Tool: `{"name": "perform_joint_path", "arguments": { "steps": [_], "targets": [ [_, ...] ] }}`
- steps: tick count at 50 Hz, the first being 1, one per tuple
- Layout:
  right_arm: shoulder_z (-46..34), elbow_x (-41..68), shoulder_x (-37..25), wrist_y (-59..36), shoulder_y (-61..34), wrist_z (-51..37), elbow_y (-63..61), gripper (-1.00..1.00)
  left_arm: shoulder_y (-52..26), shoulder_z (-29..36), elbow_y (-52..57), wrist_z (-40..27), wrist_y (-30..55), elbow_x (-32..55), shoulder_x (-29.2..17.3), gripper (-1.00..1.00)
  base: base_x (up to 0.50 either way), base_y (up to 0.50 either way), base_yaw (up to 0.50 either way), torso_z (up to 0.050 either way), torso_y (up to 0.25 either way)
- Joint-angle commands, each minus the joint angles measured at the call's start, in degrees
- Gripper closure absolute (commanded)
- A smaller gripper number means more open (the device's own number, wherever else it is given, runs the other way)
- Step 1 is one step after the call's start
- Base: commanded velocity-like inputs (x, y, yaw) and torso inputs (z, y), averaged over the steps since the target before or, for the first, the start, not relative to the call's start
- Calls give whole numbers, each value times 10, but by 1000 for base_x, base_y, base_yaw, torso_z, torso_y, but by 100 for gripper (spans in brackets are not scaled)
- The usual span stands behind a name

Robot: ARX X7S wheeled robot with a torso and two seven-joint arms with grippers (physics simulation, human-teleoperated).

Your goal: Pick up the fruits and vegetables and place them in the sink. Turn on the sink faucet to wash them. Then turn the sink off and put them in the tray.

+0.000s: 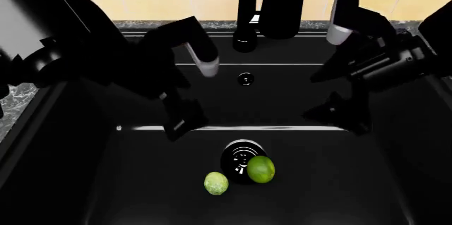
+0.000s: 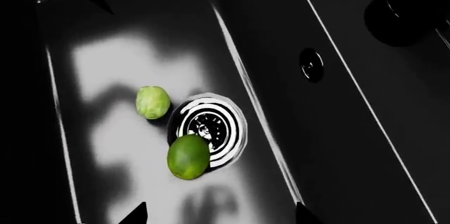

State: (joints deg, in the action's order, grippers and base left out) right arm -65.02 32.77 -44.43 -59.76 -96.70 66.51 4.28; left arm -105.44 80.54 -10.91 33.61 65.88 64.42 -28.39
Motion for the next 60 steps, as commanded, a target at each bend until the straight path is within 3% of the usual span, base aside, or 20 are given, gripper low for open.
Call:
{"name": "perform_joint_path", "arguments": {
  "steps": [1,22,60],
  "targets": [
    [1,-7,40,78,85,-42,34,-100,10,1,20,-6,-1,5,-7,-100,0,0,0,0,0],
    [-37,-52,144,184,148,-51,150,-100,62,1,84,-53,-4,28,-24,-100,0,0,0,0,0],
    [-108,-103,152,235,204,-55,142,-100,71,11,87,-57,-5,25,-24,-100,0,0,0,0,0]
  ]
}}
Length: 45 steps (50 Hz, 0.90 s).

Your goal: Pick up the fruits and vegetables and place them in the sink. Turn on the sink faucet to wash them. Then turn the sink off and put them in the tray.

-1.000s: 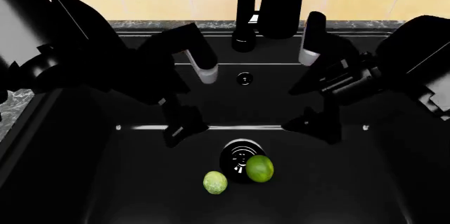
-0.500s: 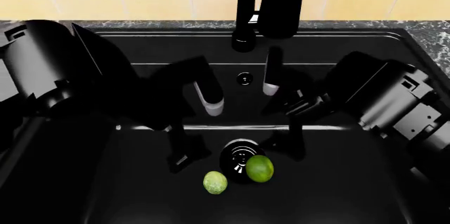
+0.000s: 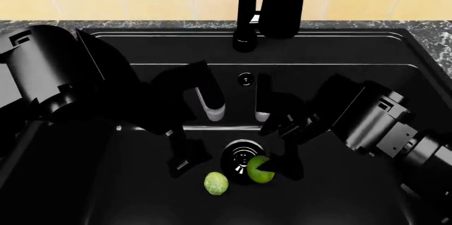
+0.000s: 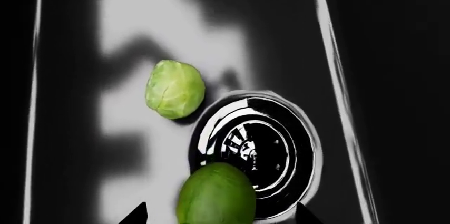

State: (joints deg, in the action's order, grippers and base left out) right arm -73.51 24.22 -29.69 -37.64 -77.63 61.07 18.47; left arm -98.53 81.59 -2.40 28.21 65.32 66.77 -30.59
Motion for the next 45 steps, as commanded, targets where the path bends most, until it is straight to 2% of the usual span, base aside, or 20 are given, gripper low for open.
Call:
{"name": "perform_joint_path", "arguments": {
  "steps": [1,23,37,44,45],
  "targets": [
    [-25,-18,6,14,15,0,1,-100,3,0,2,-4,0,2,-2,-100,0,0,0,0,0],
    [-48,-32,27,39,54,-10,29,-100,7,4,-3,-2,-4,0,-3,-100,0,0,0,0,0],
    [-58,-52,63,79,65,-13,108,-100,9,6,-10,2,-8,-3,-4,-100,0,0,0,0,0],
    [-73,-48,55,52,67,5,90,-100,11,8,-14,3,-10,-5,-3,-100,0,0,0,0,0],
    [-73,-47,53,51,67,4,87,100,11,8,-14,4,-10,-5,-3,-100,0,0,0,0,0]
  ]
}}
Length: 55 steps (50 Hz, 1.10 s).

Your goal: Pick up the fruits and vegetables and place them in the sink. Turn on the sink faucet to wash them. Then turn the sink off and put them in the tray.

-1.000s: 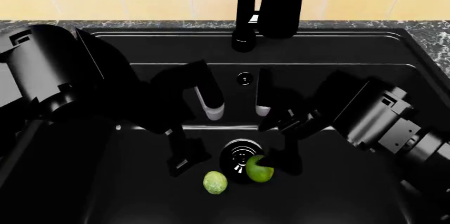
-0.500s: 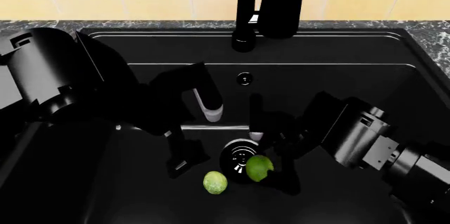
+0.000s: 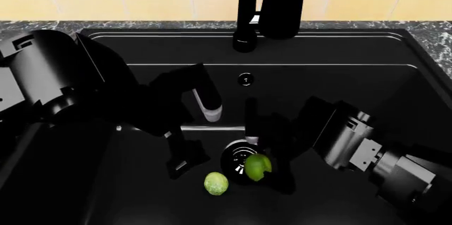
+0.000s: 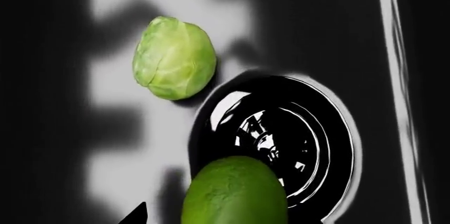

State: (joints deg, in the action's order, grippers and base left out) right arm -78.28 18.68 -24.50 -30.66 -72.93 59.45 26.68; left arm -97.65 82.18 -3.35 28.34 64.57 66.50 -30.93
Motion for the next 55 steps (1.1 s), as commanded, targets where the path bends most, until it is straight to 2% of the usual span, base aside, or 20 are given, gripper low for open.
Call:
{"name": "perform_joint_path", "arguments": {
  "steps": [1,20,29,45,55],
  "targets": [
    [-25,10,0,-21,20,21,1,100,2,2,-5,3,-3,-2,1,-100,0,0,0,0,0],
    [1,44,-35,-62,2,18,-73,100,9,-2,-4,-6,-8,3,3,-100,0,0,0,0,-1],
    [29,71,-97,-109,-26,5,-163,100,19,-1,-15,-7,-22,-6,13,-100,0,0,0,0,0],
    [73,109,-195,-187,-80,-13,-291,100,55,48,-79,41,-84,-78,62,-100,0,0,0,0,0],
    [92,123,-234,-220,-116,-9,-333,100,80,72,-139,79,-124,-113,104,-100,0,0,0,0,0]
  ]
}}
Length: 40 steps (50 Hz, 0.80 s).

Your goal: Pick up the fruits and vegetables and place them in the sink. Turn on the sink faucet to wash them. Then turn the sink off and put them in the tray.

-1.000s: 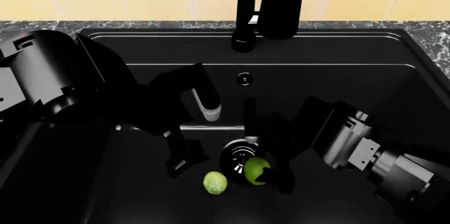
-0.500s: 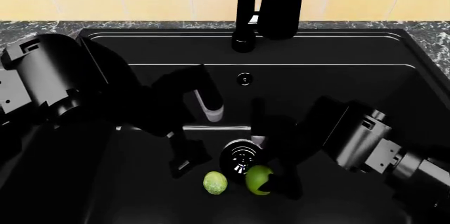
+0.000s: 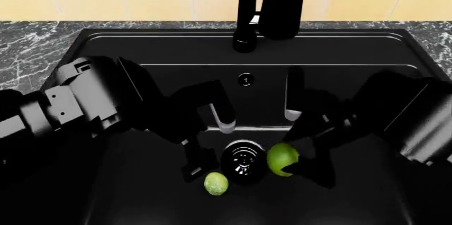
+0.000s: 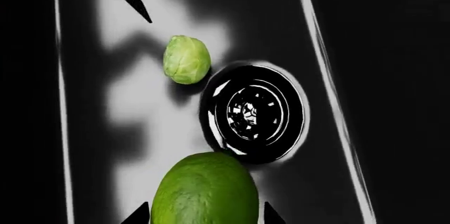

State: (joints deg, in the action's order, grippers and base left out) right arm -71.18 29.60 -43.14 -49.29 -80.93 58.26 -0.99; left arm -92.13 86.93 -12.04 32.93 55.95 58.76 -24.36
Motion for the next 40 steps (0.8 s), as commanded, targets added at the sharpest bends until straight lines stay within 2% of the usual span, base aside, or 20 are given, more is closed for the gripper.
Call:
{"name": "perform_joint_path", "arguments": {
  "steps": [1,19,40],
  "targets": [
    [22,14,-50,-35,-38,3,-58,100,28,24,-55,33,-38,-34,41,-100,0,0,0,0,0],
    [21,10,-65,-47,-62,9,-76,100,87,38,-122,44,-58,-42,103,-100,0,0,0,0,0],
    [16,9,-71,-34,-53,10,-74,100,123,71,-206,75,-64,-66,150,-100,0,0,0,0,0]
  ]
}}
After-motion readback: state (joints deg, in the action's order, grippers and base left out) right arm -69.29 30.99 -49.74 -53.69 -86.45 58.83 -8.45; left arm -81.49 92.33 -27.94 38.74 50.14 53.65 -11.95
